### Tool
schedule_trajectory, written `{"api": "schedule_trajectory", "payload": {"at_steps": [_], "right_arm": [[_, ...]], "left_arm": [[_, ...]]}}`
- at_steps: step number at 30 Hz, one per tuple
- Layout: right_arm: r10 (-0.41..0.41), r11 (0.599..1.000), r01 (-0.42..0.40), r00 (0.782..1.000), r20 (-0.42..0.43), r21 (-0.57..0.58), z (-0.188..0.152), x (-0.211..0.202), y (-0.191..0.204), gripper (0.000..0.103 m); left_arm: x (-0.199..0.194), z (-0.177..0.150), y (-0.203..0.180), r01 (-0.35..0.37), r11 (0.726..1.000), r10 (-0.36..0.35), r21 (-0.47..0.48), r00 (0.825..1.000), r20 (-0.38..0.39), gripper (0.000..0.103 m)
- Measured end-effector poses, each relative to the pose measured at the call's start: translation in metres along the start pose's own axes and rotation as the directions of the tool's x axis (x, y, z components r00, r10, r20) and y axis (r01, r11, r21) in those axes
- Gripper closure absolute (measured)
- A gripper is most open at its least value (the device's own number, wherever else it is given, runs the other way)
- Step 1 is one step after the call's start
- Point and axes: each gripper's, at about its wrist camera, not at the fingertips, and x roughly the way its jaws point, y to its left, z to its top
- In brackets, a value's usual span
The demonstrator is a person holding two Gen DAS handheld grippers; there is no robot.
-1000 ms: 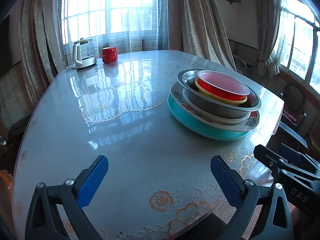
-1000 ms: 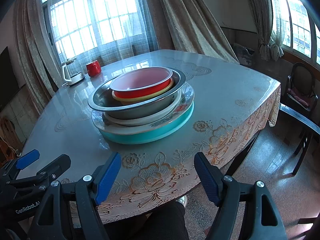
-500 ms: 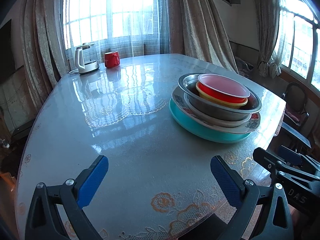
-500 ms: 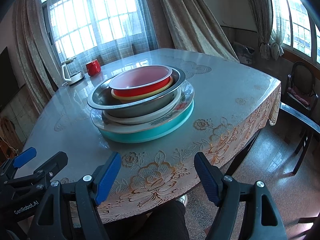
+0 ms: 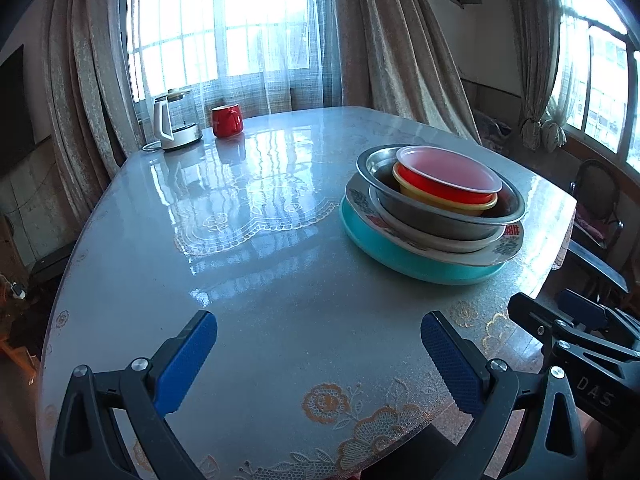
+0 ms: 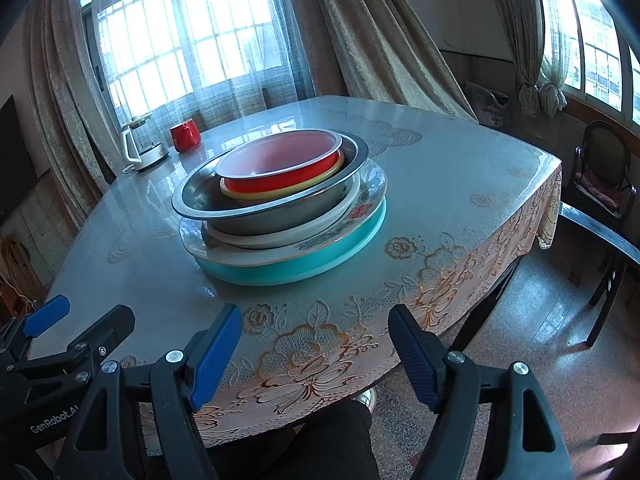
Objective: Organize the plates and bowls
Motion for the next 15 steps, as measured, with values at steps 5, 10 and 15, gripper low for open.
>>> {"api": "schedule_trajectory", "payload": {"at_steps": [5, 10, 15], "right_arm": [[0.003, 1.0, -0.003, 1.0, -0.004, 0.005, -0.0003, 0.0007, -0.0009, 0.026], [0.002, 1.0, -0.002, 1.0, -0.006, 0.008, -0.0003, 0.0012, -0.0015, 0.026], [0.004, 1.0, -0.004, 1.0, -0.007, 0.006, -0.0005, 0.0014, -0.0017, 0.026]], "left_arm": [[0.0003, 0.0, -0.0013, 0.008, 1.0, -0.008, 0.004, 1.0, -0.007, 0.0], [-0.001, -0.0004, -0.0031, 0.015, 1.0, -0.015, 0.008, 1.0, -0.004, 0.0], [-0.0006, -0.0001, -0.0066, 0.025, 0.999, -0.025, 0.021, 1.0, -0.007, 0.0]]}}
